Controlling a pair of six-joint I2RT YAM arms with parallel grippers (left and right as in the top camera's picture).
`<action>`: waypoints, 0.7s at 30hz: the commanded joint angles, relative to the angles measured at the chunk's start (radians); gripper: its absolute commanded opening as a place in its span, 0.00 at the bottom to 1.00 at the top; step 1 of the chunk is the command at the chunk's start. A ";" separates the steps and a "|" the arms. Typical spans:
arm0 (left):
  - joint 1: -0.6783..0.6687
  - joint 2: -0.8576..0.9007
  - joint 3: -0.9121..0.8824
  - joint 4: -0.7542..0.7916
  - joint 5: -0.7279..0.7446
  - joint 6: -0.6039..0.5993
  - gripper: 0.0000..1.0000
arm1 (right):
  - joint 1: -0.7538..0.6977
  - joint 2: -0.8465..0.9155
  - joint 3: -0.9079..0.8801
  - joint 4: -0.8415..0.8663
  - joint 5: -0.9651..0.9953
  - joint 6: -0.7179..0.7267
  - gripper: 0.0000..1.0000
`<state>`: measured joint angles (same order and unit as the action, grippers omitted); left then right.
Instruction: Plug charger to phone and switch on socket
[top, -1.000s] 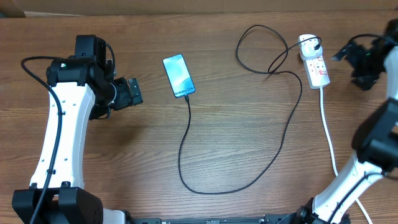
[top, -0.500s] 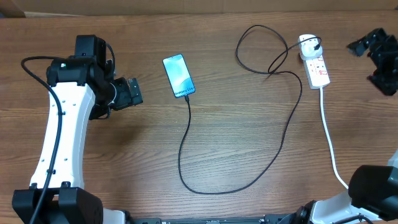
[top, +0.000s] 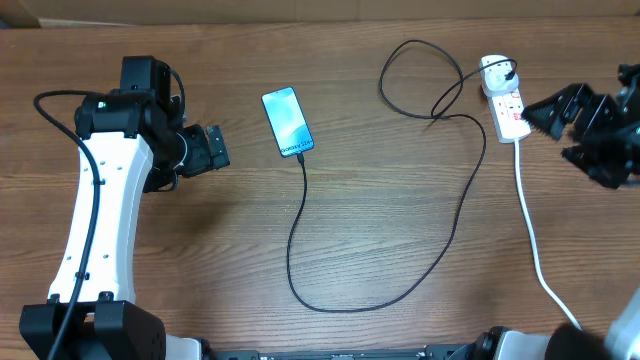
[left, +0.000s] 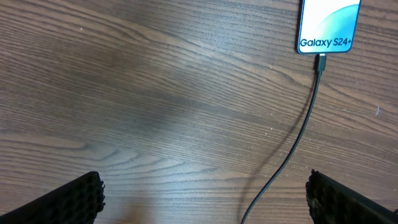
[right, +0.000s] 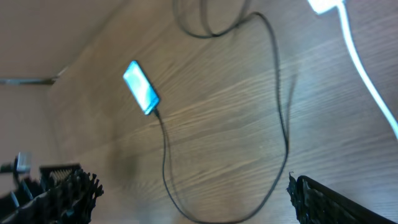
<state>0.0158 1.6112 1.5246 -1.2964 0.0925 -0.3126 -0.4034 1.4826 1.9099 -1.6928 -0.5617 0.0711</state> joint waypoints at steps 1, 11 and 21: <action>0.006 -0.001 -0.008 0.001 -0.007 -0.009 1.00 | 0.047 -0.120 -0.066 -0.001 -0.017 -0.035 1.00; 0.006 -0.001 -0.008 0.001 -0.007 -0.009 1.00 | 0.179 -0.378 -0.267 -0.001 -0.018 -0.035 1.00; 0.006 -0.001 -0.008 0.001 -0.007 -0.009 1.00 | 0.410 -0.531 -0.392 -0.001 -0.162 -0.132 1.00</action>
<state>0.0158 1.6112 1.5242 -1.2942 0.0925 -0.3126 -0.0479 0.9802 1.5345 -1.6981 -0.6308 -0.0032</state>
